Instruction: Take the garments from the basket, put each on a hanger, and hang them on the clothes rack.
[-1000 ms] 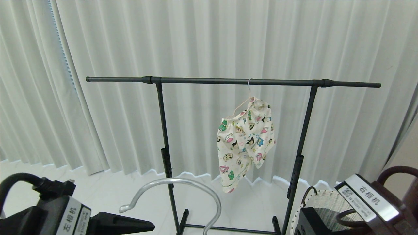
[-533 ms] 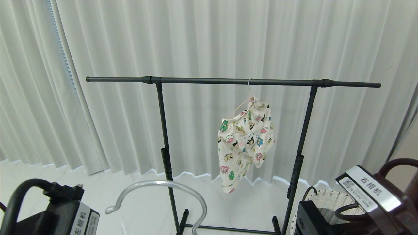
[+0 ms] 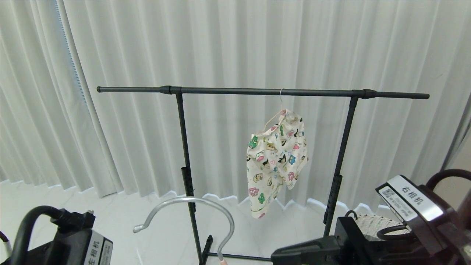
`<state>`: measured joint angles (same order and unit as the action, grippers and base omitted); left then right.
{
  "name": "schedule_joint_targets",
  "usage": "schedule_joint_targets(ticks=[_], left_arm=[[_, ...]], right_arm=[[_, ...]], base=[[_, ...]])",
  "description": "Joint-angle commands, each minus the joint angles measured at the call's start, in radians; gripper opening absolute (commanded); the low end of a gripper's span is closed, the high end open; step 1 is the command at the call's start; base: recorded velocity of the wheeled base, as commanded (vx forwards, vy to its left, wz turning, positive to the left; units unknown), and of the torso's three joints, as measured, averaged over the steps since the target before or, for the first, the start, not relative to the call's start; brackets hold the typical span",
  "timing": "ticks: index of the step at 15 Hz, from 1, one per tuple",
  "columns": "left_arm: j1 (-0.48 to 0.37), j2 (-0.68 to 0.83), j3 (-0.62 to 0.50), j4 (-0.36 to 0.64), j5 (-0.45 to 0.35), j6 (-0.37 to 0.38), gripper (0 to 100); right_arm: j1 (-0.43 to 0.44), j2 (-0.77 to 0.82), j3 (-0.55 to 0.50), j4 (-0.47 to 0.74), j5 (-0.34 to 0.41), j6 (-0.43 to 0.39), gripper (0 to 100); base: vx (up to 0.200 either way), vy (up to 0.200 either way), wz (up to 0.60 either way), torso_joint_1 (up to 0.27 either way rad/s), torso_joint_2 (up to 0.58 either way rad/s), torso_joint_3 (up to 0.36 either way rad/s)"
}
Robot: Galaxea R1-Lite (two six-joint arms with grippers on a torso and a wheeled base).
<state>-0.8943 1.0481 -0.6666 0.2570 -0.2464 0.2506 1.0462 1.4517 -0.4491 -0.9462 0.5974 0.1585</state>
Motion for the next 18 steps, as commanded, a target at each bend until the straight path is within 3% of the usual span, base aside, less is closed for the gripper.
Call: schedule_joint_targets(ticks=[1,3,8,10,14,16,18], left_arm=[[0.003,-0.003,0.001,-0.005,0.012,-0.001,0],[0.024,-0.003,0.009,-0.009,0.048,-0.001,0],[0.074,-0.022,0.071,-0.009,0.341,0.001,0],[0.136,-0.014,0.048,-0.009,0.397,-0.004,0],[0.327,0.049,-0.128,-0.010,0.446,-0.007,0],[0.351,0.087,-0.225,-0.013,0.440,-0.027,0],[0.342,0.158,-0.330,-0.033,0.440,-0.093,0]], right_arm=[[-0.011,0.003,0.001,0.003,-0.001,-0.001,100],[-0.041,0.013,0.003,0.003,-0.001,-0.010,100],[-0.247,0.064,0.003,0.003,-0.001,-0.040,100],[-0.298,0.098,0.003,0.003,-0.004,-0.066,100],[-0.307,0.197,-0.077,0.003,-0.199,-0.042,100],[-0.288,0.256,-0.155,0.021,-0.252,-0.014,100],[-0.219,0.338,-0.252,0.055,-0.389,0.018,100]], base=[[0.000,0.000,0.00,0.000,0.00,0.000],[0.000,0.000,0.00,0.000,0.00,0.000],[0.000,0.000,0.00,0.000,0.00,0.000],[0.000,0.000,0.00,0.000,0.00,0.000],[0.000,0.000,0.00,0.000,0.00,0.000],[0.000,0.000,0.00,0.000,0.00,0.000],[0.000,0.000,0.00,0.000,0.00,0.000]])
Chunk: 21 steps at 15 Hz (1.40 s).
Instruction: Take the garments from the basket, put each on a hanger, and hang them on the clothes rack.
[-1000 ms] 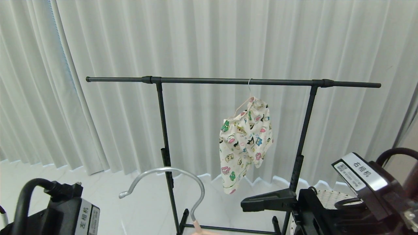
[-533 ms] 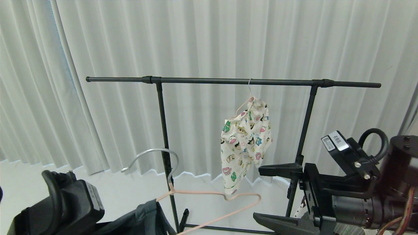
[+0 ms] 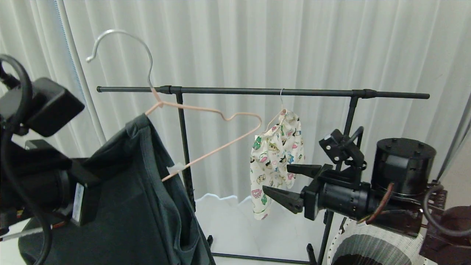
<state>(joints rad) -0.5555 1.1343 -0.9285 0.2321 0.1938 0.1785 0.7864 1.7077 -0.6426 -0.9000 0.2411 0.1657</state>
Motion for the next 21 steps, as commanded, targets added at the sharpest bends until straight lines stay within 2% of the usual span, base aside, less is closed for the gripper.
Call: schedule_joint_targets(ticks=[1,2,4,6,11,14,21], left_arm=[[-0.001,0.094,-0.084,-0.042,-0.001,-0.027,0],[-0.001,0.107,-0.085,-0.063,-0.001,-0.028,0],[-0.021,0.150,-0.084,-0.120,-0.001,-0.031,0],[-0.050,0.173,-0.081,-0.146,-0.001,-0.031,0],[-0.080,0.228,-0.081,-0.226,0.003,-0.030,0],[-0.099,0.219,-0.081,-0.237,0.003,-0.030,0],[-0.101,0.205,-0.052,-0.237,0.007,-0.030,0]], right_arm=[[0.067,0.104,-0.091,0.012,-0.069,0.024,100],[0.082,0.112,-0.104,0.018,-0.085,0.029,100],[0.143,0.124,-0.163,0.113,-0.158,0.032,100],[0.166,0.125,-0.200,0.179,-0.215,0.060,100],[0.231,0.138,-0.224,0.237,-0.252,0.084,100],[0.217,0.168,-0.224,0.237,-0.302,0.086,100],[0.208,0.121,-0.204,0.234,-0.298,0.078,100]], base=[[0.000,0.000,0.00,0.000,0.00,0.000],[0.000,0.000,0.00,0.000,0.00,0.000],[0.000,0.000,0.00,0.000,0.00,0.000],[0.000,0.000,0.00,0.000,0.00,0.000],[0.000,0.000,0.00,0.000,0.00,0.000],[0.000,0.000,0.00,0.000,0.00,0.000],[0.000,0.000,0.00,0.000,0.00,0.000]])
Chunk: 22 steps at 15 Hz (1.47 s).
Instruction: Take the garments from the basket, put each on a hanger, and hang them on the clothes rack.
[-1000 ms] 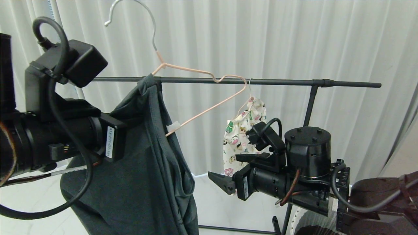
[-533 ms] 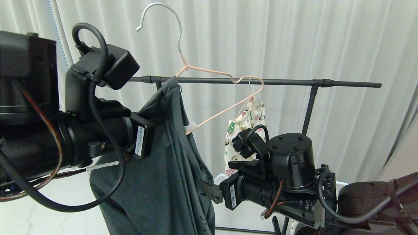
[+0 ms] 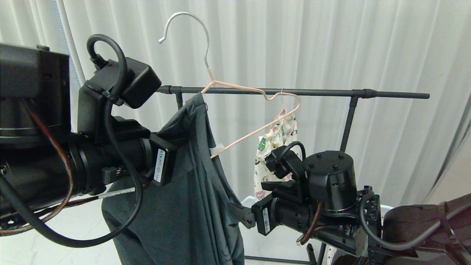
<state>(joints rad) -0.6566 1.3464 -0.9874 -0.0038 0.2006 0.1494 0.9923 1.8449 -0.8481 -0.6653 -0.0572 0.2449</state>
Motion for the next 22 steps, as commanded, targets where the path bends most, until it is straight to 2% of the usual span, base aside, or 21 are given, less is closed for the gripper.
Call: schedule_joint_targets(ticks=[1,8,12,14,16,20,22], left_arm=[[0.000,-0.015,0.012,-0.001,0.000,0.001,0],[-0.055,-0.050,0.012,-0.001,-0.001,-0.002,0],[-0.055,-0.066,0.013,-0.001,-0.001,-0.001,0],[-0.055,-0.089,0.058,-0.001,-0.001,0.001,0],[-0.057,-0.136,0.115,-0.001,-0.007,0.007,0],[-0.074,-0.196,0.243,0.001,-0.007,0.010,0],[-0.110,-0.211,0.302,0.004,-0.007,0.013,0]], right_arm=[[0.002,-0.029,0.003,-0.002,0.000,0.001,100],[0.035,0.016,0.003,0.001,-0.007,-0.052,100],[0.022,0.010,0.064,0.035,-0.093,-0.070,100],[-0.047,-0.016,0.107,0.038,-0.154,-0.088,100],[-0.167,-0.058,0.173,0.044,-0.196,-0.171,100],[-0.353,-0.142,0.159,0.041,-0.197,-0.262,100],[-0.397,-0.170,0.136,0.043,-0.193,-0.282,100]], base=[[0.000,0.000,0.00,0.000,0.00,0.000],[0.000,0.000,0.00,0.000,0.00,0.000],[0.000,0.000,0.00,0.000,0.00,0.000],[0.000,0.000,0.00,0.000,0.00,0.000],[0.000,0.000,0.00,0.000,0.00,0.000],[0.000,0.000,0.00,0.000,0.00,0.000],[0.000,0.000,0.00,0.000,0.00,0.000]])
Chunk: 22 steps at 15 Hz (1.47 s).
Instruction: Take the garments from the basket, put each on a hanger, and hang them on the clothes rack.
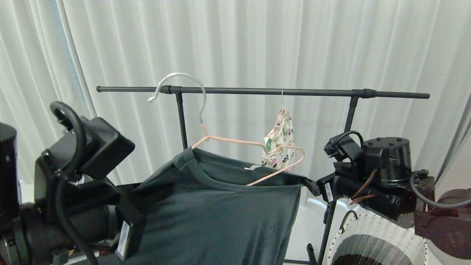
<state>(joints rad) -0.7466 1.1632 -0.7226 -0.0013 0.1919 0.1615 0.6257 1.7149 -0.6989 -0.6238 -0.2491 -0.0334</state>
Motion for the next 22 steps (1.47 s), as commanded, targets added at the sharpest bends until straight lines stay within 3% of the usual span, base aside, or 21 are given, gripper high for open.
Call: schedule_joint_targets(ticks=[1,9,13,15,16,17,18,22], left_arm=[[-0.045,-0.030,0.072,0.003,0.001,0.001,0],[-0.063,0.050,0.132,0.001,0.012,0.001,0],[-0.037,0.073,0.094,-0.002,0.011,-0.002,0],[-0.034,0.076,0.075,-0.003,0.008,-0.008,0],[-0.034,0.076,0.075,-0.003,0.008,-0.008,0],[-0.034,0.075,0.077,-0.003,0.008,-0.008,0],[-0.033,0.076,0.080,-0.003,0.011,-0.008,0],[0.009,0.095,0.075,-0.005,0.026,-0.005,0]], right_arm=[[-0.044,-0.060,-0.024,0.001,-0.001,-0.005,100],[-0.044,-0.218,-0.022,0.079,0.008,-0.031,100],[0.002,-0.294,-0.017,0.187,0.094,-0.033,100],[0.106,-0.305,0.022,0.200,0.119,-0.033,100],[0.111,-0.307,0.024,0.200,0.120,-0.033,100],[0.269,-0.319,0.052,0.200,0.148,-0.033,100],[0.338,-0.314,0.055,0.205,0.148,-0.040,100],[0.361,-0.357,0.068,0.305,0.139,-0.111,100]], base=[[0.000,0.000,0.00,0.000,0.00,0.000],[0.000,0.000,0.00,0.000,0.00,0.000],[0.000,0.000,0.00,0.000,0.00,0.000],[0.000,0.000,0.00,0.000,0.00,0.000],[0.000,0.000,0.00,0.000,0.00,0.000],[0.000,0.000,0.00,0.000,0.00,0.000],[0.000,0.000,0.00,0.000,0.00,0.000],[0.000,0.000,0.00,0.000,0.00,0.000]])
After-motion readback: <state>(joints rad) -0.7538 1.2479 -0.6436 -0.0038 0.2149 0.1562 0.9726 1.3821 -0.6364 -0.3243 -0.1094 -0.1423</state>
